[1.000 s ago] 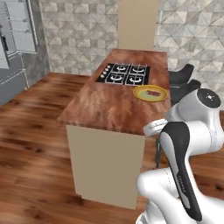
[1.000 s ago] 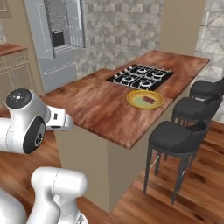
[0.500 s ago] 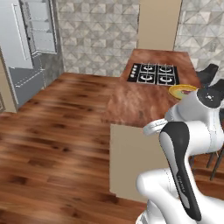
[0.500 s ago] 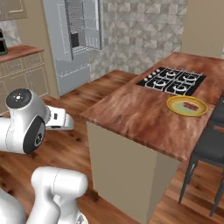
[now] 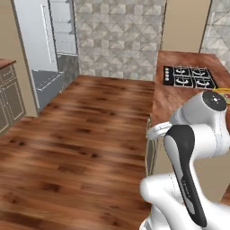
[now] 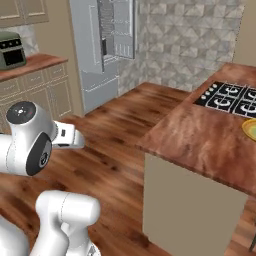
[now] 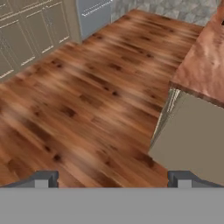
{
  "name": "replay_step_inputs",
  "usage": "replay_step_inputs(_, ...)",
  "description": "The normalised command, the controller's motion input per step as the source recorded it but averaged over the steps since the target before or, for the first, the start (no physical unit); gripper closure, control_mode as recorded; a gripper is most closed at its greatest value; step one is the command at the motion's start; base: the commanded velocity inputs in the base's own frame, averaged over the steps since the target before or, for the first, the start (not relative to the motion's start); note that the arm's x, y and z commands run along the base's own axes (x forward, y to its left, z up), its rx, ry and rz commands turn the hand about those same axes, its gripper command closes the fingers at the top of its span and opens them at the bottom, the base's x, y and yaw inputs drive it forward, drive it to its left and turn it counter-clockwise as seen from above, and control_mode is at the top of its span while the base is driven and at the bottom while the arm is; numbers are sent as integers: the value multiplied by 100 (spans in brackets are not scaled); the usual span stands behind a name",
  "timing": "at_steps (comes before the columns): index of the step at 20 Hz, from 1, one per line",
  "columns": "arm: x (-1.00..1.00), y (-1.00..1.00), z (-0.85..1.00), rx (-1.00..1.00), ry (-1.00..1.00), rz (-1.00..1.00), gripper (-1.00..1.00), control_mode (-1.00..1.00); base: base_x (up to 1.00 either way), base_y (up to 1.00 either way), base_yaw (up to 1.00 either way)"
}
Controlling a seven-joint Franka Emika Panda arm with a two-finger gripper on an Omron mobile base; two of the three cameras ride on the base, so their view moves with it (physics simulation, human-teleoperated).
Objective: Take the cheese, steak, and mushroom from the fridge and place them on the plate on the dining counter to create an appetizer plate.
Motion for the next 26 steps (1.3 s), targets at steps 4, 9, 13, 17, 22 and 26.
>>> replay_step_inputs(4, 0, 0, 0, 0, 0, 0, -100, 100, 85, 100, -13)
replay_step_inputs(9, 0, 0, 0, 0, 0, 0, -100, 100, 100, 97, -33)
replay_step_inputs(13, 0, 0, 0, 0, 0, 0, -100, 100, 100, 78, -55)
replay_step_inputs(17, 0, 0, 0, 0, 0, 0, -100, 100, 100, 82, -50)
replay_step_inputs(22, 0, 0, 0, 0, 0, 0, -100, 100, 100, 100, -47)
replay_step_inputs(26, 0, 0, 0, 0, 0, 0, -100, 100, 100, 79, -41)
